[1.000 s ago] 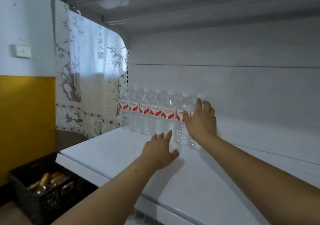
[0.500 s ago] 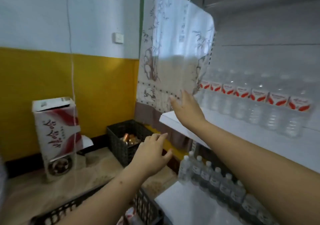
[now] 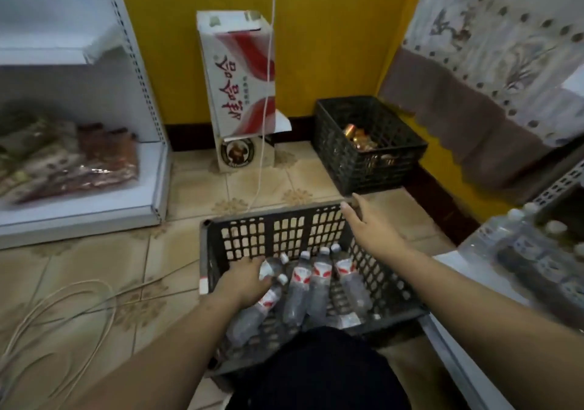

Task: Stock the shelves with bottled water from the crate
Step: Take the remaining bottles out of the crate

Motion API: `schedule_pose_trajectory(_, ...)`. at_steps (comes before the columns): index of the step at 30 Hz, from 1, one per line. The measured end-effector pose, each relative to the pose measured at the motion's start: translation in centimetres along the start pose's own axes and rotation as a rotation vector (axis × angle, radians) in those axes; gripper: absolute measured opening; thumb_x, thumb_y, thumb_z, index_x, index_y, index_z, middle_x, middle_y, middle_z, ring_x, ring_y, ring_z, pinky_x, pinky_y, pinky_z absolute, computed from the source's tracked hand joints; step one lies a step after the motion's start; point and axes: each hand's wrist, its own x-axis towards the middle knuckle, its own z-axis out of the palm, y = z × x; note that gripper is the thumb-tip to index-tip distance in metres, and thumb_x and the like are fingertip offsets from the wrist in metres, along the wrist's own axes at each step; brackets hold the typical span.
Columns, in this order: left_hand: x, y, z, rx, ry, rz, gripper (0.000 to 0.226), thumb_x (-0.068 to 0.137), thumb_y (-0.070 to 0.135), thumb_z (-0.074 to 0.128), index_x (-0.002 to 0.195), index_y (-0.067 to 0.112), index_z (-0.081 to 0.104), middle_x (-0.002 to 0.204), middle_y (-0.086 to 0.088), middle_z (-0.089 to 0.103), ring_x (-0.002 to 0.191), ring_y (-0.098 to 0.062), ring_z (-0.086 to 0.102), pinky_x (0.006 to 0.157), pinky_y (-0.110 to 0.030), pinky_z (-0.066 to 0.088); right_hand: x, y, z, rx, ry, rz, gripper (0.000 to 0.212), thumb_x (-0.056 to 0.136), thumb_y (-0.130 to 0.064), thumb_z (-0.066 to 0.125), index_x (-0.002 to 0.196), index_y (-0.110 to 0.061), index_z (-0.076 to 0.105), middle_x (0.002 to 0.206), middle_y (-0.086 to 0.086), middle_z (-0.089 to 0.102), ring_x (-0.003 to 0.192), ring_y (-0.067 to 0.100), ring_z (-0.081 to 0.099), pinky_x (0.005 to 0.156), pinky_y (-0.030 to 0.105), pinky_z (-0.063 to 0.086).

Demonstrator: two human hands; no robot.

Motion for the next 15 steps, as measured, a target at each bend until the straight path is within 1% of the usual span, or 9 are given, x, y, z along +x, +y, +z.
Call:
schedule_pose_trajectory(2, 1.1, -2.2, 2.5, -0.061, -0.036, -0.048, 0.058, 0.094, 0.042, 0.053, 0.146, 0.018, 0.04, 0.143, -0.011, 0.047, 0.127, -0.03, 0.048, 0.105, -0.03, 0.039, 1.9, 1.4, 3.9, -0.004, -0.1, 0.013, 0.073, 0.095, -0.064, 0.029, 0.152, -0.017, 0.032, 0.152, 0.003, 0.041, 0.138, 0.023, 0.04, 0.11, 0.034, 0.032)
schedule_pose_trajectory(4, 2.1, -3.8, 5.1, -0.175, -0.057, -0.082, 0.057, 0.093, 0.033, 0.059, 0.145, 0.019, 0.041, 0.145, -0.008, 0.046, 0.131, -0.025, 0.045, 0.105, -0.022, 0.032, 3.3, 2.8, 7.9, -0.004, -0.189, 0.019, 0.073, 0.095, -0.065, 0.027, 0.148, -0.016, 0.038, 0.148, 0.005, 0.046, 0.133, 0.023, 0.045, 0.107, 0.033, 0.035)
schedule_pose_trajectory(6, 3.5, -5.0, 7.8, -0.232, -0.129, -0.193, 0.057, 0.093, 0.029, 0.059, 0.144, 0.015, 0.04, 0.143, -0.011, 0.046, 0.129, -0.026, 0.046, 0.105, -0.026, 0.034, 4.1, 4.0, 11.6, 0.022, -0.26, 0.046, 0.064, 0.099, -0.057, 0.03, 0.146, -0.015, 0.042, 0.145, 0.007, 0.05, 0.13, 0.024, 0.047, 0.104, 0.032, 0.036)
schedule_pose_trajectory(7, 4.2, -5.2, 9.1, -0.24, -0.172, -0.255, 0.057, 0.093, 0.033, 0.058, 0.144, 0.015, 0.041, 0.143, -0.011, 0.047, 0.129, -0.027, 0.047, 0.107, -0.031, 0.035, 4.5, 4.7, 13.5, 0.042, -0.292, 0.072, 0.059, 0.101, -0.054, 0.032, 0.145, -0.016, 0.043, 0.143, 0.008, 0.051, 0.129, 0.024, 0.048, 0.102, 0.032, 0.036)
schedule_pose_trajectory(9, 6.0, -5.6, 11.8, -0.221, -0.24, -0.323, 0.059, 0.091, 0.041, 0.058, 0.143, 0.018, 0.042, 0.145, -0.009, 0.047, 0.13, -0.028, 0.046, 0.111, -0.038, 0.036, 4.7, 5.9, 16.8, 0.098, -0.361, 0.128, 0.053, 0.101, -0.052, 0.032, 0.141, -0.019, 0.047, 0.139, 0.009, 0.054, 0.124, 0.024, 0.05, 0.098, 0.032, 0.036)
schedule_pose_trajectory(10, 7.0, -6.0, 13.4, -0.2, -0.268, -0.358, 0.063, 0.088, 0.041, 0.061, 0.143, 0.019, 0.042, 0.146, -0.009, 0.045, 0.131, -0.029, 0.046, 0.111, -0.04, 0.036, 4.8, 6.6, 18.3, 0.131, -0.395, 0.167, 0.053, 0.101, -0.053, 0.032, 0.14, -0.021, 0.047, 0.14, 0.008, 0.053, 0.125, 0.025, 0.049, 0.099, 0.034, 0.036)
schedule_pose_trajectory(12, 8.7, -6.7, 15.7, -0.119, -0.272, -0.43, 0.071, 0.079, 0.042, 0.067, 0.141, 0.018, 0.041, 0.144, -0.011, 0.044, 0.129, -0.031, 0.045, 0.108, -0.043, 0.038, 4.9, 7.8, 20.9, 0.168, -0.467, 0.27, 0.058, 0.1, -0.057, 0.03, 0.144, -0.023, 0.044, 0.147, 0.008, 0.046, 0.133, 0.028, 0.042, 0.107, 0.038, 0.032)
schedule_pose_trajectory(13, 9.3, -6.8, 16.2, -0.086, -0.27, -0.457, 0.069, 0.079, 0.04, 0.068, 0.139, 0.017, 0.042, 0.142, -0.011, 0.046, 0.127, -0.032, 0.046, 0.107, -0.042, 0.04, 5.0, 8.3, 22.0, 0.181, -0.499, 0.323, 0.061, 0.099, -0.059, 0.029, 0.146, -0.022, 0.041, 0.15, 0.008, 0.042, 0.137, 0.029, 0.039, 0.111, 0.04, 0.03)
schedule_pose_trajectory(15, 10.2, -6.7, 16.7, -0.073, -0.285, -0.485, 0.062, 0.082, 0.031, 0.068, 0.138, 0.016, 0.044, 0.139, -0.011, 0.049, 0.125, -0.03, 0.049, 0.105, -0.039, 0.041, 5.2, 8.8, 23.8, 0.25, -0.55, 0.433, 0.065, 0.097, -0.063, 0.028, 0.147, -0.022, 0.04, 0.151, 0.009, 0.041, 0.137, 0.031, 0.039, 0.114, 0.045, 0.03)
